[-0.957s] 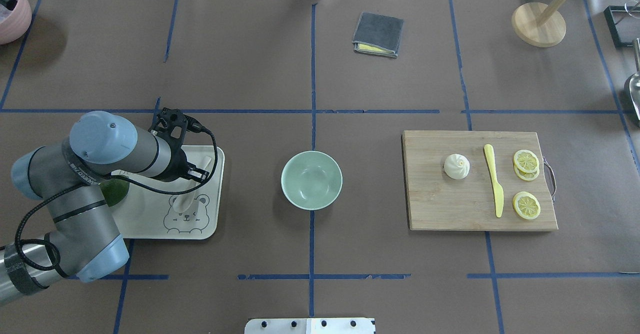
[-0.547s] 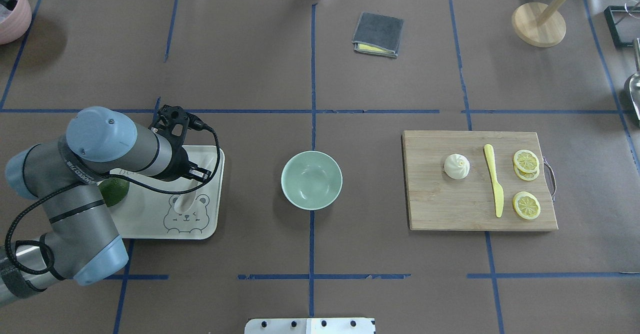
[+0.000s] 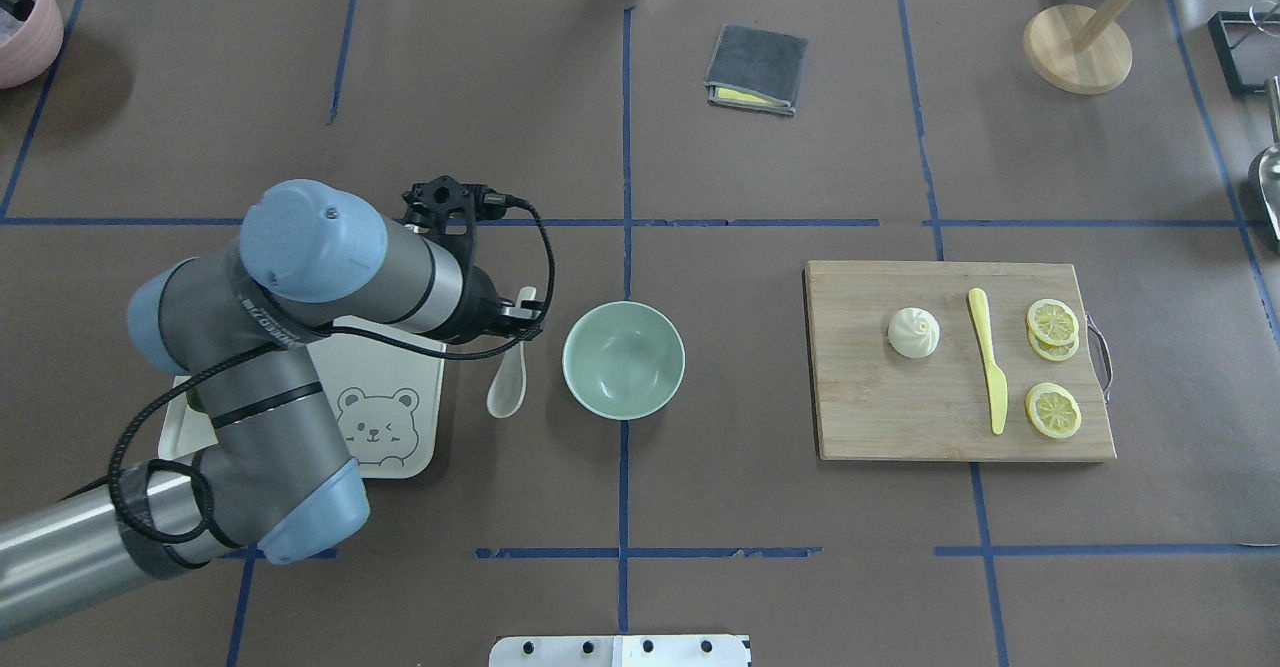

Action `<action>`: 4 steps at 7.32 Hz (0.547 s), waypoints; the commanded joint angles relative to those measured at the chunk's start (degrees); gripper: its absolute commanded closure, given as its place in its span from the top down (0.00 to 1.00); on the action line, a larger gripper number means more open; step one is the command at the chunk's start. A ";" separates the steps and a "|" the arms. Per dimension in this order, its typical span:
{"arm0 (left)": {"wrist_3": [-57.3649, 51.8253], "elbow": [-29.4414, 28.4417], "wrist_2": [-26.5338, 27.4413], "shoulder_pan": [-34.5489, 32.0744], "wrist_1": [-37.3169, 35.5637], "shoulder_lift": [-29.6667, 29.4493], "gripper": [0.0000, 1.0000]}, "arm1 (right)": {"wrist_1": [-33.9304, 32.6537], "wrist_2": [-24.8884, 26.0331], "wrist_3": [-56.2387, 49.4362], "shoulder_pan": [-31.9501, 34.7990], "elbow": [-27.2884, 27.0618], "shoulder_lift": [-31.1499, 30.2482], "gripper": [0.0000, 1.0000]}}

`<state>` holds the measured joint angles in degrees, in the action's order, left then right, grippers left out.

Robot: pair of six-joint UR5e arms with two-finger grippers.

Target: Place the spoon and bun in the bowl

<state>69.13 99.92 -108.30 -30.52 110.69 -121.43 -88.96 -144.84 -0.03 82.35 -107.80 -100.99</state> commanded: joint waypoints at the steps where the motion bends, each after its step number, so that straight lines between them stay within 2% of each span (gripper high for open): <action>1: 15.88 -4.81 6.40 2.99 -0.21 -7.67 0.00 | 0.01 -0.53 -0.06 0.00 -0.04 0.00 1.00; 2: 20.90 -5.08 11.31 4.58 -0.21 -7.68 0.00 | 0.01 -1.92 -0.06 0.00 0.04 0.00 1.00; 3: 22.26 -5.00 13.88 5.11 -0.30 -7.77 0.00 | -0.07 -2.19 0.03 0.00 0.04 0.00 1.00; 4: 22.36 -5.17 14.00 5.12 -0.21 -7.51 0.00 | -0.07 -2.20 0.03 0.00 0.13 0.00 1.00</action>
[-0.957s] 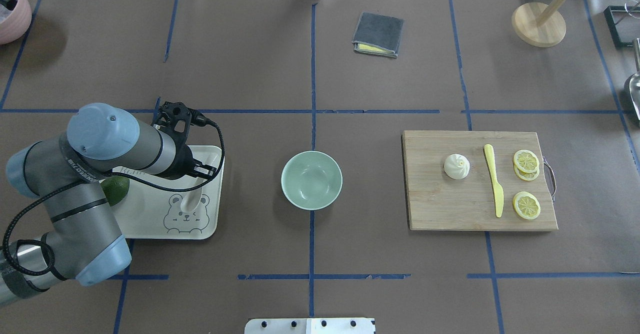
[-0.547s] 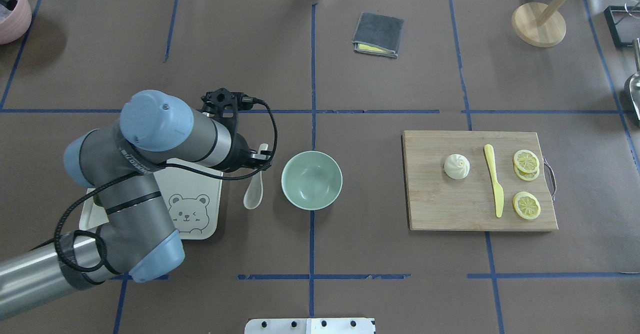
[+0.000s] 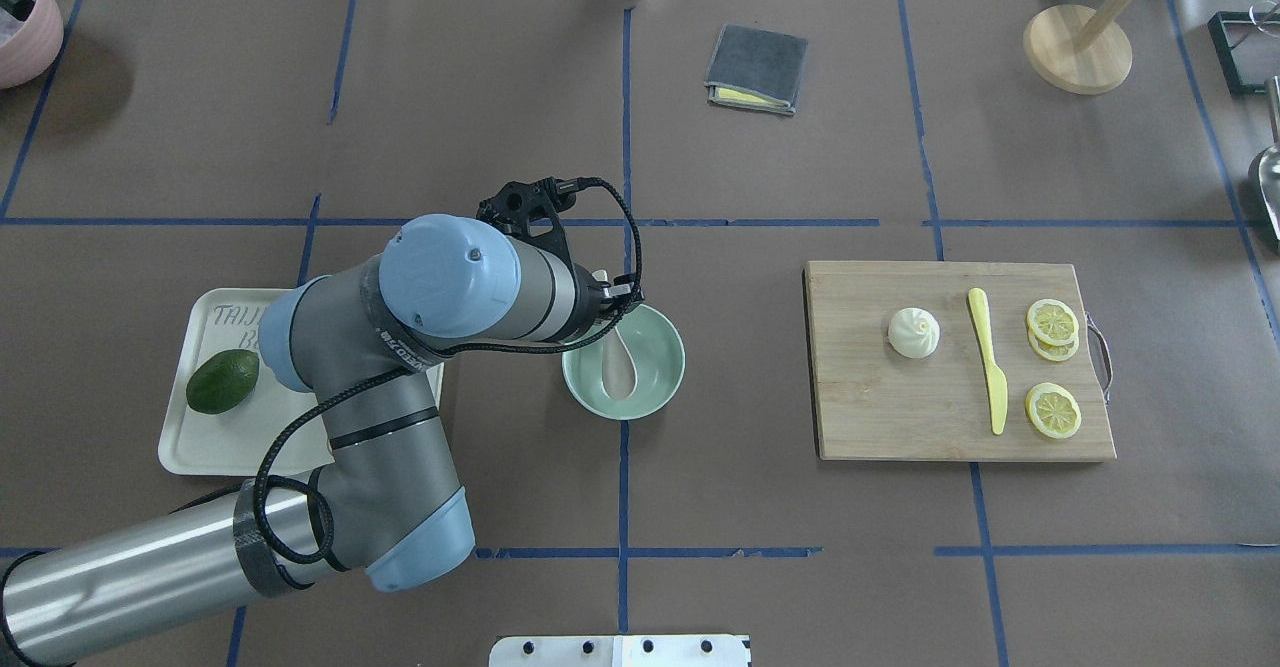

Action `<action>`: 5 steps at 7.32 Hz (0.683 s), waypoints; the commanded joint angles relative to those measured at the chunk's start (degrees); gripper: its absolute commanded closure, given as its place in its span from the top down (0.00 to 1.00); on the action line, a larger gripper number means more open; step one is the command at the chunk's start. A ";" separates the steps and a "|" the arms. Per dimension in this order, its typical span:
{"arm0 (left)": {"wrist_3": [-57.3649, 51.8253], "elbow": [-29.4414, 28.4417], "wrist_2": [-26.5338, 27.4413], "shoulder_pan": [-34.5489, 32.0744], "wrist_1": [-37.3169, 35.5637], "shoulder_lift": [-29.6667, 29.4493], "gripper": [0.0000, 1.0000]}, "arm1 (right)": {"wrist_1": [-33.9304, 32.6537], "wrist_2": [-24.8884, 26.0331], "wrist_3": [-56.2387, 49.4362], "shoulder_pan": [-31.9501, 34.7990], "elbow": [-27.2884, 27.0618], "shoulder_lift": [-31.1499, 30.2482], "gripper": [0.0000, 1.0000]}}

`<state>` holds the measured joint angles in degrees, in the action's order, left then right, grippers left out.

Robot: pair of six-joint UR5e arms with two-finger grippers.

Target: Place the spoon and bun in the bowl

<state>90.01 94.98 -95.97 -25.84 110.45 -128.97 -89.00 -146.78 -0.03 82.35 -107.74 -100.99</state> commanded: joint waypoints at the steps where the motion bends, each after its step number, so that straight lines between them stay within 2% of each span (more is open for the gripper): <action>1: 1.39 -0.15 1.66 0.53 0.02 0.12 0.06 | -0.03 -0.44 0.03 0.00 0.07 -0.09 1.00; 2: 0.78 -0.06 1.75 0.53 0.11 0.56 0.62 | -0.03 -0.87 0.03 0.00 0.25 -0.09 1.00; 3: 0.78 0.12 1.75 0.70 0.29 1.34 0.70 | -0.03 -4.18 -0.14 -0.09 1.29 0.00 1.00; 5: -2.53 1.08 1.05 0.36 0.03 1.70 0.69 | 0.15 -5.27 -0.06 -0.26 1.30 0.18 1.00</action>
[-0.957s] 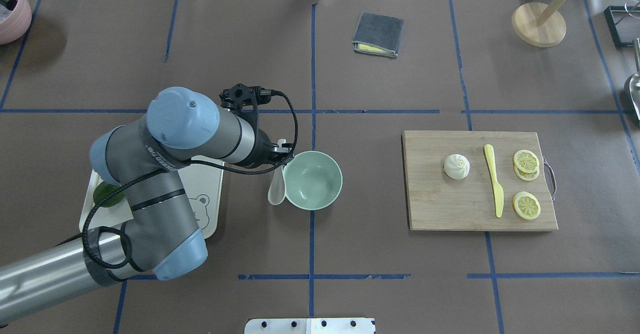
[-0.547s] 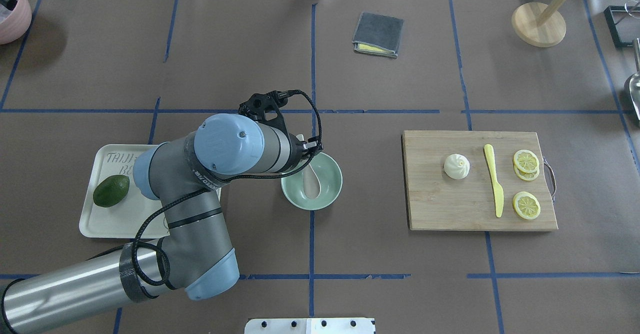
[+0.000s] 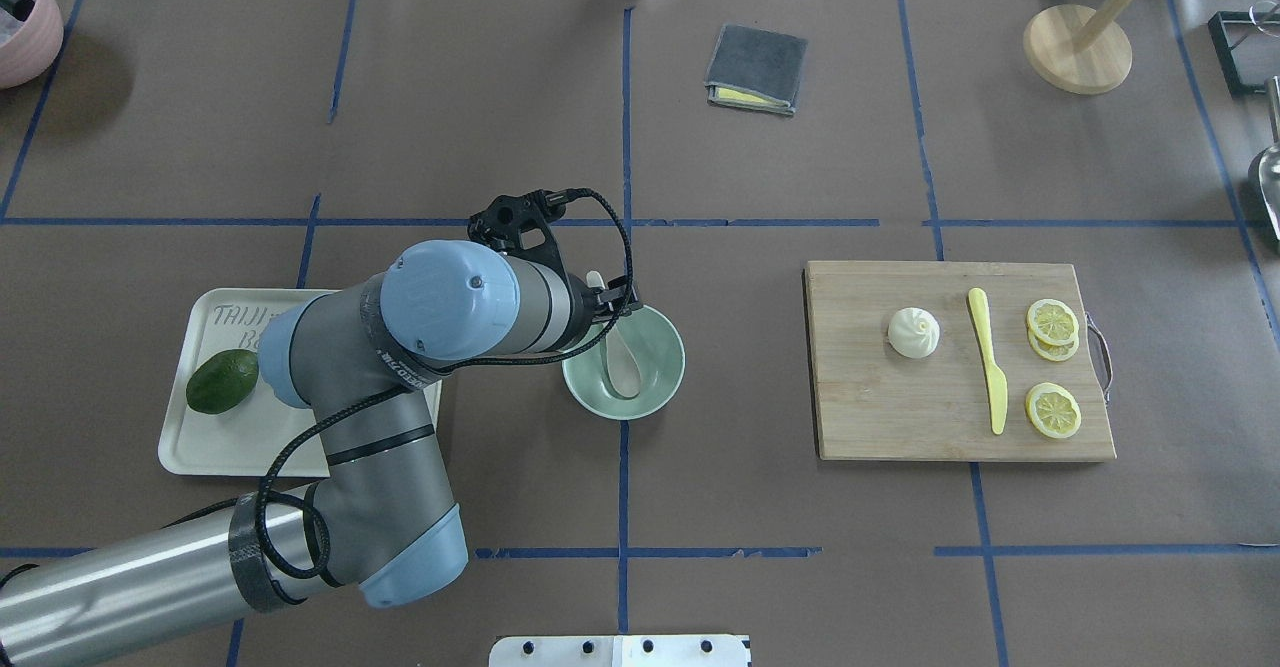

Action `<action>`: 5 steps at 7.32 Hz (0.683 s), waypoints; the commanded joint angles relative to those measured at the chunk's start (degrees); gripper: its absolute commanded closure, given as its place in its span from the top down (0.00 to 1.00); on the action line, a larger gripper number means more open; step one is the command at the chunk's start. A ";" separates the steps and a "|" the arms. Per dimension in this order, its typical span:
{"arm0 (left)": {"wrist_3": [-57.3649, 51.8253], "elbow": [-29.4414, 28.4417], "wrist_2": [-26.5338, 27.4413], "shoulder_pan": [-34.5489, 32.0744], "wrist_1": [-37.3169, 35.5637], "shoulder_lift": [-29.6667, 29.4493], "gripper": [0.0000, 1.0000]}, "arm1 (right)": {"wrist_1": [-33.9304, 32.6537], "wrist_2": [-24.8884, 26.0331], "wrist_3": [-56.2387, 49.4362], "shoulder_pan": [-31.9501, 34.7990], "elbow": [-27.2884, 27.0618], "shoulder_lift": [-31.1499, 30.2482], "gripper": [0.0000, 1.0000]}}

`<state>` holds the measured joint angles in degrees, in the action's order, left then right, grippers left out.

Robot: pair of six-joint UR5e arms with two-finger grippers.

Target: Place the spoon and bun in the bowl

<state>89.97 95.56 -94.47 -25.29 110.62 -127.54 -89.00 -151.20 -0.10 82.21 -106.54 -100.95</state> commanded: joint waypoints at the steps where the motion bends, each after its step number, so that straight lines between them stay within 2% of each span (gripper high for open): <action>1: -9.30 4.60 -0.63 -0.63 -0.23 3.32 0.69 | 1.62 -0.85 0.10 -0.64 -0.07 0.22 1.00; 2: -16.42 11.34 -2.54 -2.20 -0.23 9.70 0.68 | 3.20 -0.76 6.89 -2.82 -0.33 1.18 0.99; 3: -22.23 13.41 -7.44 -5.52 -0.23 12.99 0.68 | 8.44 -0.24 17.92 -6.76 -0.51 3.02 0.99; 4: -27.69 14.64 -12.10 -9.12 0.03 16.59 0.69 | 19.19 2.46 29.25 -11.59 -0.42 3.21 0.99; 5: -33.57 17.09 -15.71 -12.47 0.04 20.63 0.69 | 28.78 8.41 42.50 -17.73 -0.42 4.26 1.00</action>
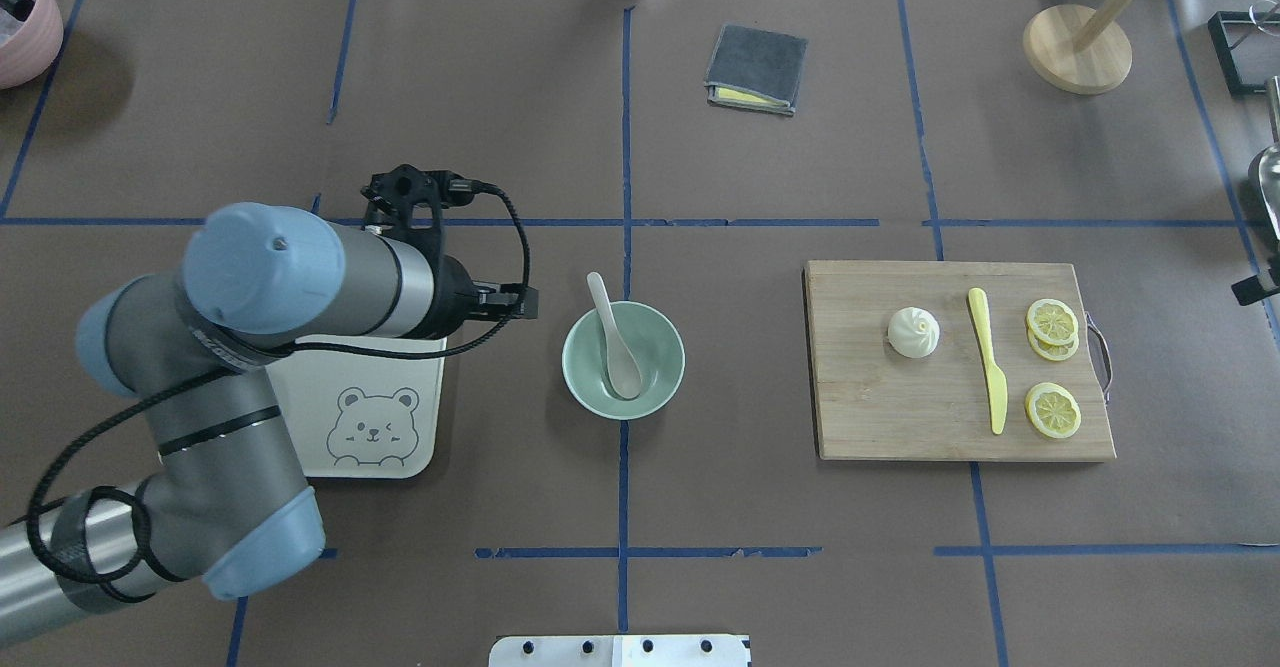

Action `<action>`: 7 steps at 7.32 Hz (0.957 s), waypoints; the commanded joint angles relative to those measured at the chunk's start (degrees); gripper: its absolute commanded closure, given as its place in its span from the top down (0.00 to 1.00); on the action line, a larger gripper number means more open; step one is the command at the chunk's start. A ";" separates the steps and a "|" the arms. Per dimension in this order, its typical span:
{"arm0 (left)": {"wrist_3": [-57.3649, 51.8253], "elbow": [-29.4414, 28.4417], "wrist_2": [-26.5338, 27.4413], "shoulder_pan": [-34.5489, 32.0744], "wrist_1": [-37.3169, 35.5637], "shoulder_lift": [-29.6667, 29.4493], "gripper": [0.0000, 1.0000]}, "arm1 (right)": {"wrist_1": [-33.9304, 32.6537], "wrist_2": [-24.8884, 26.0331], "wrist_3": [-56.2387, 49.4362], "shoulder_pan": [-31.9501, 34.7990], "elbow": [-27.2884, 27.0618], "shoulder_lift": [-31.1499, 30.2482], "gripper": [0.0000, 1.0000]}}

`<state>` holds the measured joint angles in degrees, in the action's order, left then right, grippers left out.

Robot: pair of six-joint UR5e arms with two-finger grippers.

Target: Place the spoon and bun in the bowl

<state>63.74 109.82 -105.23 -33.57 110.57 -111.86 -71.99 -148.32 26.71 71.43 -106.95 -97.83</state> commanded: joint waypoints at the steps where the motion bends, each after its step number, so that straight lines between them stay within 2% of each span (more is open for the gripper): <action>1: -9.32 5.12 -5.85 -6.83 0.18 8.63 0.69 | 19.18 12.81 28.61 -14.23 -0.02 2.54 1.00; 2: -10.29 5.75 -5.86 -8.60 0.18 10.32 0.69 | 20.91 19.32 36.92 -20.05 0.07 6.38 1.00; 4: -10.39 5.93 -5.86 -9.23 0.18 11.13 0.70 | 20.40 28.56 38.94 -29.03 1.65 11.32 1.00; 5: -10.30 6.72 -5.78 -9.32 0.09 11.31 0.70 | 17.96 34.35 39.11 -30.20 2.70 13.69 1.00; 7: -10.21 6.73 -5.77 -9.32 0.09 11.31 0.72 | 15.22 38.70 39.03 -31.97 2.71 13.46 1.00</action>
<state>53.49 116.47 -111.02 -42.85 110.67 -100.60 -55.11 -112.79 65.69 40.51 -104.36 -84.48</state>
